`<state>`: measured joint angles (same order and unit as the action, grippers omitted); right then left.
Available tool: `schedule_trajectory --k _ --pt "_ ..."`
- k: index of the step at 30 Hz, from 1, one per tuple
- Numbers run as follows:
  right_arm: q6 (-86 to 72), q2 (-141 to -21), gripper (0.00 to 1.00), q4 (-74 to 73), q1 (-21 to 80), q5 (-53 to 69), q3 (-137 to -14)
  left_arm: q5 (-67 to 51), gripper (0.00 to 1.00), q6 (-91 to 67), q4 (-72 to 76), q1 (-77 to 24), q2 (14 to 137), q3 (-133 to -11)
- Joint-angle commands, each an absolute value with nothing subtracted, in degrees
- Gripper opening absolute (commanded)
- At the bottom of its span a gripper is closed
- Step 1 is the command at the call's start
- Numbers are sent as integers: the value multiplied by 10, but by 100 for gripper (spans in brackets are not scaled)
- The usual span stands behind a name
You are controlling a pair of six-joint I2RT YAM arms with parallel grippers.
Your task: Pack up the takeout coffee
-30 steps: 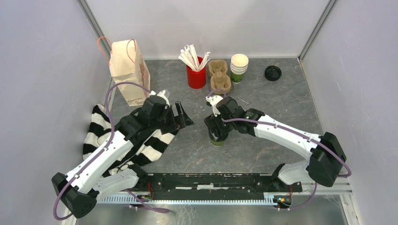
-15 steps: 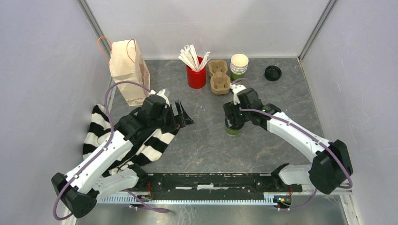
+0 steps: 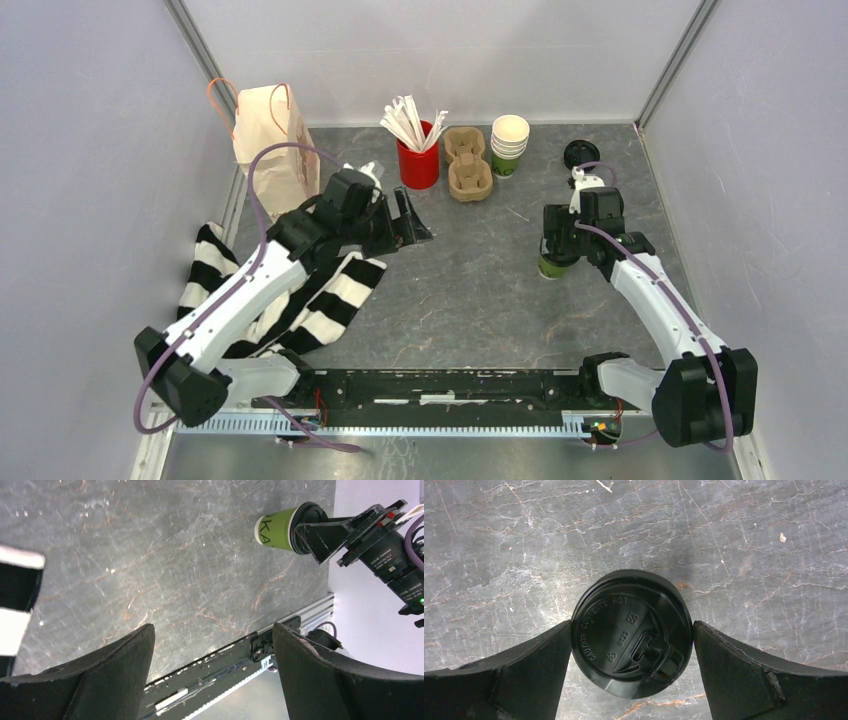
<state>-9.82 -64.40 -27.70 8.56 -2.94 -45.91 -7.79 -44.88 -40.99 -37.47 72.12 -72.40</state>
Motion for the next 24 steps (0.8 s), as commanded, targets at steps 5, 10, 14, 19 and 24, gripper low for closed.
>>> schedule_trajectory --k 5,10,14,19,24 --pt "-50 -664 98 -386 83 -65 -470 -101 93 -298 -395 -372 805 -860" --pt "-62 -655 98 -403 84 -57 -499 -110 93 -242 -406 -369 802 -871" --pt "-67 -664 98 -440 84 -76 -546 -122 93 -228 -419 -361 804 -883" --pt "-61 -686 98 -464 83 -86 -590 -121 93 -203 -419 -353 807 -887" --pt "-59 -703 98 -476 84 -97 -617 -129 93 -200 -420 -345 795 -872"
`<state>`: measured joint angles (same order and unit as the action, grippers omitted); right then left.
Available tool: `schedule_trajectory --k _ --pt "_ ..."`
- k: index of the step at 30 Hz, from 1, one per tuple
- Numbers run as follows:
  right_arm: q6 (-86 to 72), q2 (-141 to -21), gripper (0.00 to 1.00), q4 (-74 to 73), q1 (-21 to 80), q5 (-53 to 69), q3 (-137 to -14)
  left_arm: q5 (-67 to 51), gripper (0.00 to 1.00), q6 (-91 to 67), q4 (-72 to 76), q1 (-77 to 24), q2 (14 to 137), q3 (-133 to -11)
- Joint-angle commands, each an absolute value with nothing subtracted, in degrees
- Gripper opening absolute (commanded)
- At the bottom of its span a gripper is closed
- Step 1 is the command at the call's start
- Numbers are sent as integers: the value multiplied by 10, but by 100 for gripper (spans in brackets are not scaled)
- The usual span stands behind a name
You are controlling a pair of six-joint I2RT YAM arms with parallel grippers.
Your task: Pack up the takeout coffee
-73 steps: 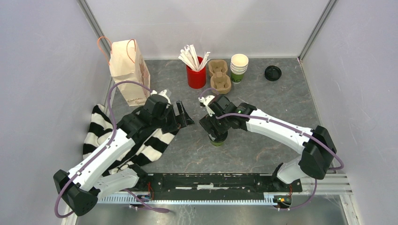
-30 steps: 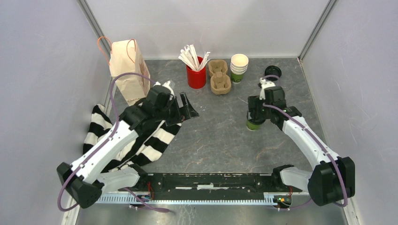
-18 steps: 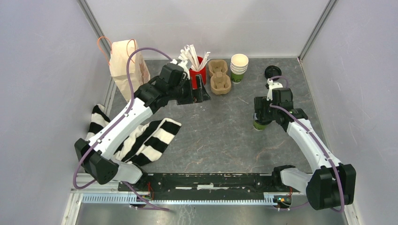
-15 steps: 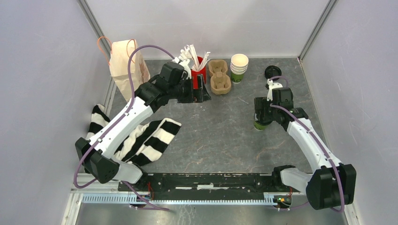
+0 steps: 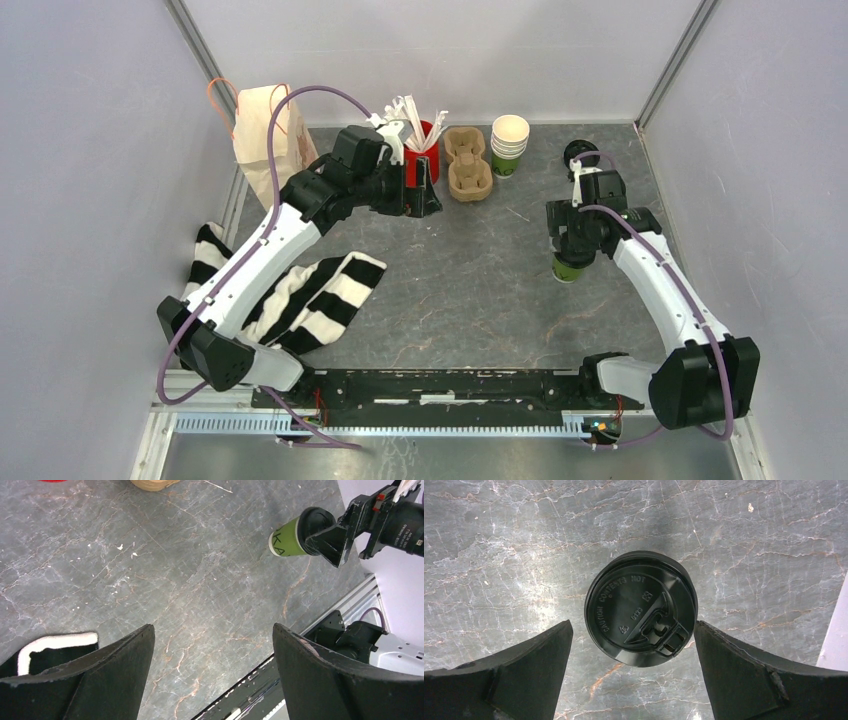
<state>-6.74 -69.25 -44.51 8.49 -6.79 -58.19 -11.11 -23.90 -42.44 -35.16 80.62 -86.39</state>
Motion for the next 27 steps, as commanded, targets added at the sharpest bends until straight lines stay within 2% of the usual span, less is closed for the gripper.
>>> schedule_trajectory --k 1,4,8,14,17,22,27 --pt "-59 -705 98 -480 84 -100 -624 -134 93 -206 -413 -345 791 -862" --pt "-52 -712 98 -494 84 -114 -650 -137 93 -215 -396 -344 781 -839" --pt "-40 -734 98 -521 84 -133 -700 -123 93 -198 -417 -336 798 -877" --pt "-37 -747 98 -510 85 -100 -737 -108 93 -195 -422 -332 785 -872" --pt "-30 -764 98 -491 88 -70 -759 -97 93 -203 -410 -330 782 -862" --pt "-50 -824 98 -463 117 -10 -806 -73 94 -186 -443 -325 803 -923" --pt "-154 -858 97 -342 147 82 -766 -62 94 -196 -439 -324 785 -899"
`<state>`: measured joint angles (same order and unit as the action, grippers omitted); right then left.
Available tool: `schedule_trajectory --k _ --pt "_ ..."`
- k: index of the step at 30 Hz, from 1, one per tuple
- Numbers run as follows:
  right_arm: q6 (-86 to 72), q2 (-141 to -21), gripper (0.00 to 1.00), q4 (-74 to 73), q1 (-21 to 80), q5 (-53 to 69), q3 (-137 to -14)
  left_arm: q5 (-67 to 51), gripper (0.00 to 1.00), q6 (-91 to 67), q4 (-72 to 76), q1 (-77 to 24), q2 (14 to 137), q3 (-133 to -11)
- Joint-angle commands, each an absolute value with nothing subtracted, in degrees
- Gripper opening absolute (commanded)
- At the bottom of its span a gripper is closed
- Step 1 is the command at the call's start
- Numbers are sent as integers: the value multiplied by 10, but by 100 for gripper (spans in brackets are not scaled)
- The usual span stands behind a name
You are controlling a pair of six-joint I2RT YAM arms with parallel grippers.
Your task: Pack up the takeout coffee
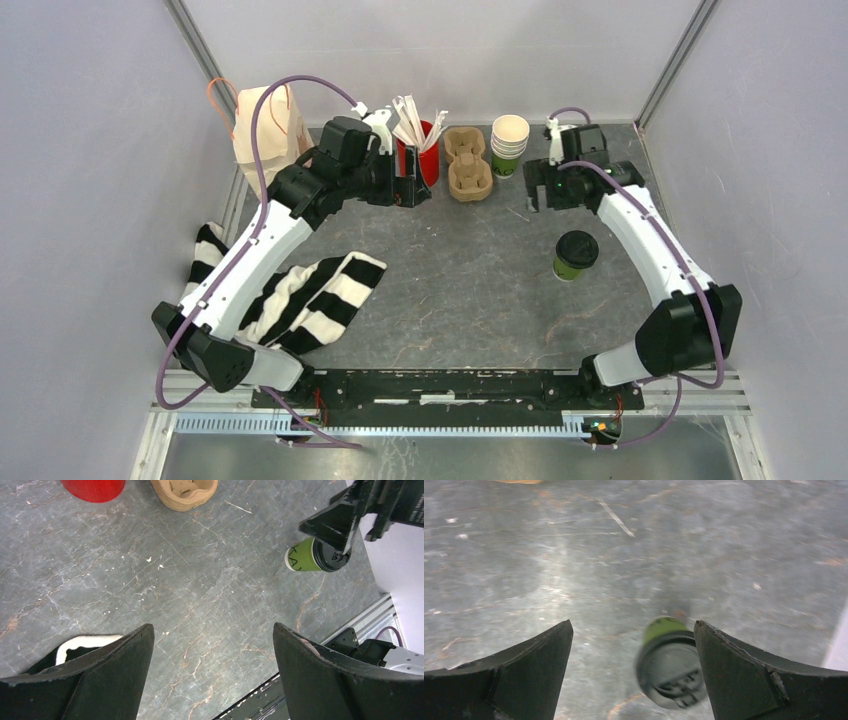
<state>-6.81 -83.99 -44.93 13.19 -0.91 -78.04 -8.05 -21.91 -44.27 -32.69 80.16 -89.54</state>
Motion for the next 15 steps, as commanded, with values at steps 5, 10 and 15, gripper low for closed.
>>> schedule_trajectory --k 5,10,15 --pt "-319 -869 94 -149 146 145 -686 -54 94 -202 -426 -324 785 -902" --pt "-459 -868 88 34 145 140 -611 -51 94 -198 -437 -323 795 -931" --pt "-562 -906 69 77 146 91 -591 -69 94 -197 -442 -323 776 -904"
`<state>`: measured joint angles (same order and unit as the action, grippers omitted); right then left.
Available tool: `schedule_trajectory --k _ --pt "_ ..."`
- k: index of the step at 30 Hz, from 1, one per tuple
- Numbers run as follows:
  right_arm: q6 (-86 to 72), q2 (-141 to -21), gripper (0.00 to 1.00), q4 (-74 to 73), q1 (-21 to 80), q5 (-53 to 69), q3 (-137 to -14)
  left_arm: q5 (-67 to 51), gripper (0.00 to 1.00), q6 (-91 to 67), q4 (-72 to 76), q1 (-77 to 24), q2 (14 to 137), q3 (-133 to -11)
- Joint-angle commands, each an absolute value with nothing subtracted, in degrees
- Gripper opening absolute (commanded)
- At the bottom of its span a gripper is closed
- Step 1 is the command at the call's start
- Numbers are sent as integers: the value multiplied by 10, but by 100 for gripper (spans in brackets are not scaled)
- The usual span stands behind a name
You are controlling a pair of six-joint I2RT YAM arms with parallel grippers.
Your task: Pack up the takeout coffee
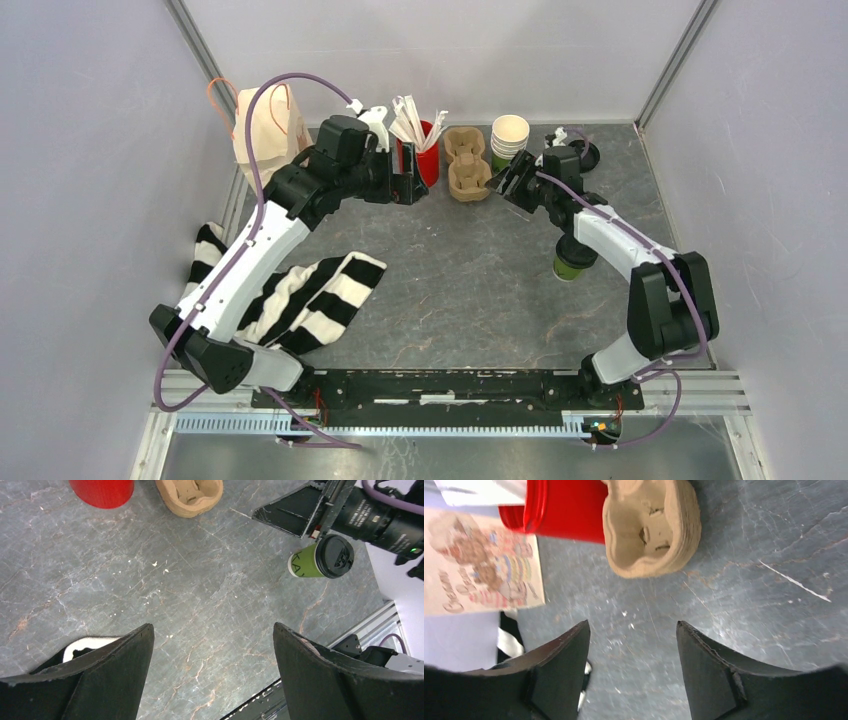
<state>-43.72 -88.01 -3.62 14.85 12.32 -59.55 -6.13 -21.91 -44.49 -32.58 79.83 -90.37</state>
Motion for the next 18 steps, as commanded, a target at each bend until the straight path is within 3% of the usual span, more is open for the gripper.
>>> schedule_trajectory --k 1,6,18 --pt "-571 -914 68 78 145 83 -592 -69 94 -196 -441 -323 770 -894" --pt "-599 -946 59 52 154 49 -617 -59 95 -189 -442 -322 744 -865" --pt "-615 -1006 53 20 170 18 -658 -24 95 -147 -460 -319 750 -871"
